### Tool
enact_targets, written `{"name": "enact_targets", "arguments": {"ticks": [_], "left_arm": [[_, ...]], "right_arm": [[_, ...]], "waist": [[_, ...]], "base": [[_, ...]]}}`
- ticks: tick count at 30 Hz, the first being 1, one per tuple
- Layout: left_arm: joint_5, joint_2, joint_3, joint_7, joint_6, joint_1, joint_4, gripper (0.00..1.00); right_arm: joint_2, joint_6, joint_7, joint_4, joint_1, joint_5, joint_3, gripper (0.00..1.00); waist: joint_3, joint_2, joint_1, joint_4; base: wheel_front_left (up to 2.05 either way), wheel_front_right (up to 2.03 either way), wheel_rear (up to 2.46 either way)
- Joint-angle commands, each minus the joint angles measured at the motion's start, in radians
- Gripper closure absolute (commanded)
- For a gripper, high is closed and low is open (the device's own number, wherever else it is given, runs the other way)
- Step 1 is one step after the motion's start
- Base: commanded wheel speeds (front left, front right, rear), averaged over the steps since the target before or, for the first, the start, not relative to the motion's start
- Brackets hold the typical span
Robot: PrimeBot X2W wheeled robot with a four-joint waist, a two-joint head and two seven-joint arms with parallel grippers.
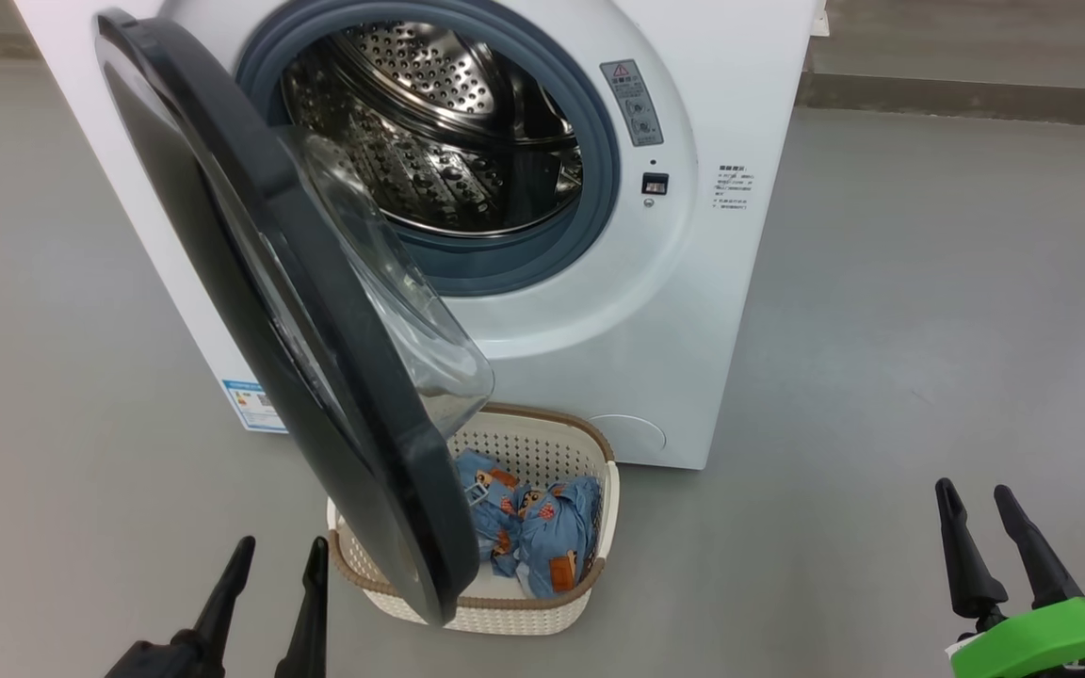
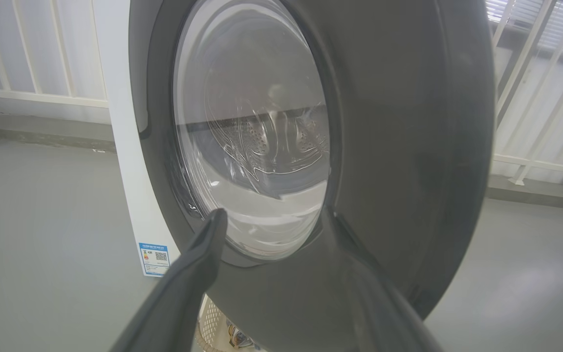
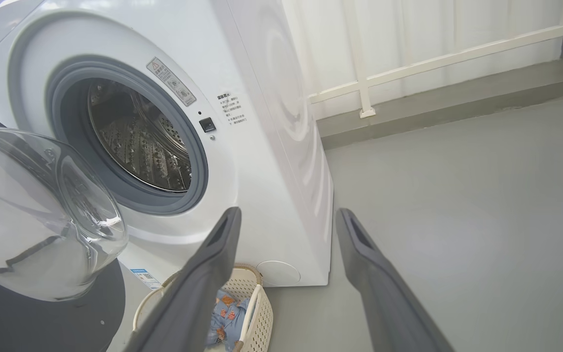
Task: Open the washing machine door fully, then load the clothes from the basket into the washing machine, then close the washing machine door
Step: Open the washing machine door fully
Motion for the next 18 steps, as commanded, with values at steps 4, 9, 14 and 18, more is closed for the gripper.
{"name": "enact_targets", "arguments": {"ticks": [4,9,14,18], "left_arm": [[0.003,0.007,0.035,-0.007,0.001,-0.017,-0.030,0.00],[0.003,0.007,0.036,-0.007,0.001,-0.018,-0.029,0.00],[0.001,0.006,0.039,-0.007,0.001,-0.018,-0.025,0.00],[-0.001,0.006,0.043,-0.007,0.001,-0.020,-0.021,0.00]], "right_arm": [[0.000,0.005,-0.009,-0.025,0.006,-0.075,-0.018,0.00],[0.014,0.005,-0.009,-0.011,0.019,-0.144,-0.038,0.00],[0.035,0.005,-0.009,0.001,0.035,-0.197,-0.059,0.00],[0.046,0.005,-0.009,0.009,0.043,-0.224,-0.072,0.00]], "waist": [[0.002,0.0000,0.0000,0.003],[0.005,0.0000,0.0000,0.006],[0.010,0.0000,0.0000,0.007],[0.014,0.0000,0.0000,0.007]], "base": [[0.00,0.00,0.00],[0.00,0.00,0.00],[0.00,0.00,0.00],[0.00,0.00,0.00]]}}
